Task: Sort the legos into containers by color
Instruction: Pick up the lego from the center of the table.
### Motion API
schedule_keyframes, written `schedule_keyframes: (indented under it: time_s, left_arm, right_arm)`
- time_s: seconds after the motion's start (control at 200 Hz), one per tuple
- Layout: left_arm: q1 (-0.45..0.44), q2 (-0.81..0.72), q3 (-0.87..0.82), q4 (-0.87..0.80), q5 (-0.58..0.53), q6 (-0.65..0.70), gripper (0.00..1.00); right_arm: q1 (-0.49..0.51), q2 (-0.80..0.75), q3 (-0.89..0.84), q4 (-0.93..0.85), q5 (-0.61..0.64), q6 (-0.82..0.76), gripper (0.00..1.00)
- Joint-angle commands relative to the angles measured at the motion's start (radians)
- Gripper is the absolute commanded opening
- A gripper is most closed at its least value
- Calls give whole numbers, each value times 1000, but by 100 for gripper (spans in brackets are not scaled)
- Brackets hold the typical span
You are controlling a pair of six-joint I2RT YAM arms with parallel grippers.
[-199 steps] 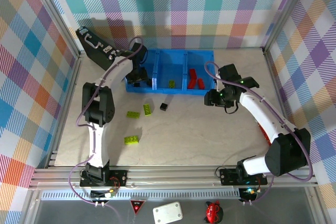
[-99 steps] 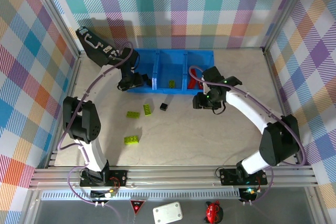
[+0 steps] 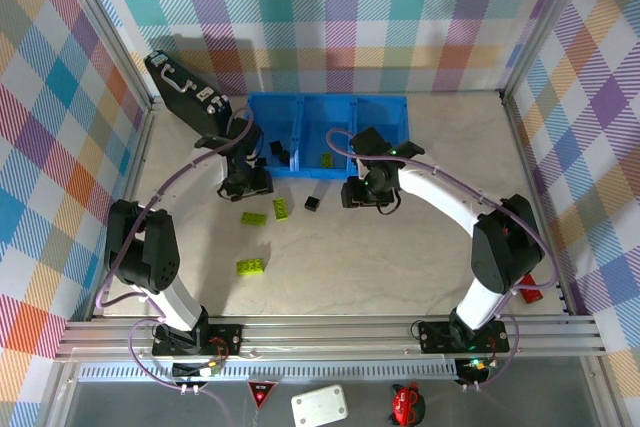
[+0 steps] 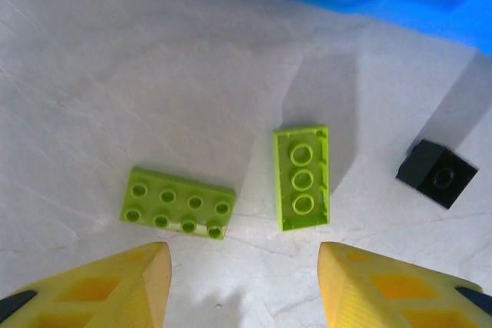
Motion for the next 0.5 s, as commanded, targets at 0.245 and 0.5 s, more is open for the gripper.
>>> schedule_keyframes:
  time_s: [0.245, 0.5]
  left_arm:
    - [-1, -103, -170, 3, -38, -47, 53]
    - [113, -197, -253, -3, 4, -35, 53]
  right_arm:
    - [104, 151, 193, -39, 43, 38, 52]
    - [201, 315, 395, -101, 102, 89, 51]
